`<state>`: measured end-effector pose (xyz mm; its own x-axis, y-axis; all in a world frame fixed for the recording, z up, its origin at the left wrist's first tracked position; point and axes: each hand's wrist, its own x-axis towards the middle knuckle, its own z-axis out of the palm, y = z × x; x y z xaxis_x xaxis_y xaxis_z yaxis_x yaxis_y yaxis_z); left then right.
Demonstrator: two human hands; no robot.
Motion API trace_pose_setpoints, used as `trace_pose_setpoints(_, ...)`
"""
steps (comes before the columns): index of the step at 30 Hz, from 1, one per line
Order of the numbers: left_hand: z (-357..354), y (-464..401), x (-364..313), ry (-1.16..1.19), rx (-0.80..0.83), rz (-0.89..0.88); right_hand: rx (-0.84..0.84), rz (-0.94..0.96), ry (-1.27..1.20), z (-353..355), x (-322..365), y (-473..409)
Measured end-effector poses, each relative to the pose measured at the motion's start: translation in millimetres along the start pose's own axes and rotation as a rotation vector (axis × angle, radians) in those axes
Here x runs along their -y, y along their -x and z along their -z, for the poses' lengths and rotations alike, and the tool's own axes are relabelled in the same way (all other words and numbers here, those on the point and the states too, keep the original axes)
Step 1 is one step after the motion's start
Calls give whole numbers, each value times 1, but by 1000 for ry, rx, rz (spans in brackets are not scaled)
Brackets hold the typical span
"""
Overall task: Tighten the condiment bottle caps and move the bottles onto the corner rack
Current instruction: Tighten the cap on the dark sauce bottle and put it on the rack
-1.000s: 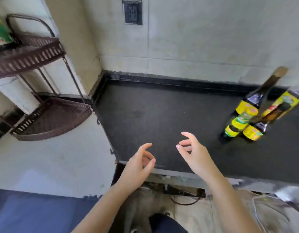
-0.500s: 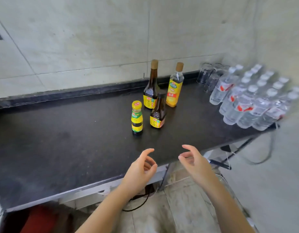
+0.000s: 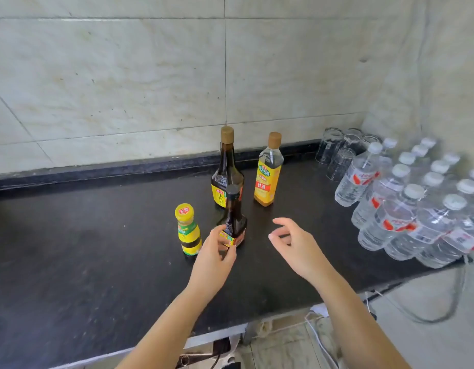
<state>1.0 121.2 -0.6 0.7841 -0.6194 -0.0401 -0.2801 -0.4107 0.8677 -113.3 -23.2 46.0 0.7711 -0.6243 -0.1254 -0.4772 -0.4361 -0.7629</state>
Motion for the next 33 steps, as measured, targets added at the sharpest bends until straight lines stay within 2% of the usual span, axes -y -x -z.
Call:
trace_pose_setpoints(3,-4,-42,-6,-10,-120,56,41,68,60,2,21,-44)
trace_pose_setpoints(5,-7,-65,-5,-15,-146,68,54,155,100,-1,35,-69)
trace_pose_setpoints(7,-10,-82,-3,-30,-113,50,84,252,131,-6,47,-91)
trace_pose_setpoints(12,-19,-104,-1,-59,-1,-19,297,422,304,-15,62,-122)
trace_pose_setpoints(17,-26,-116,-5,24,25,4,356,570,435,-11,58,-140)
trace_pose_setpoints(20,-25,-121,-14,28,124,-27,352,645,501,4,55,-147)
trace_pose_setpoints(22,-23,-123,-28,34,203,-75,348,765,553,24,55,-149)
trace_pose_setpoints(26,-19,-118,-74,114,411,-121,297,1246,712,75,61,-153)
trace_pose_setpoints(28,-19,-112,-96,125,503,-157,244,1382,711,94,67,-155)
trace_pose_setpoints(30,-21,-106,-114,129,492,-165,205,1399,663,104,74,-155)
trace_pose_setpoints(33,-28,-103,-122,137,370,-142,155,1296,639,107,69,-155)
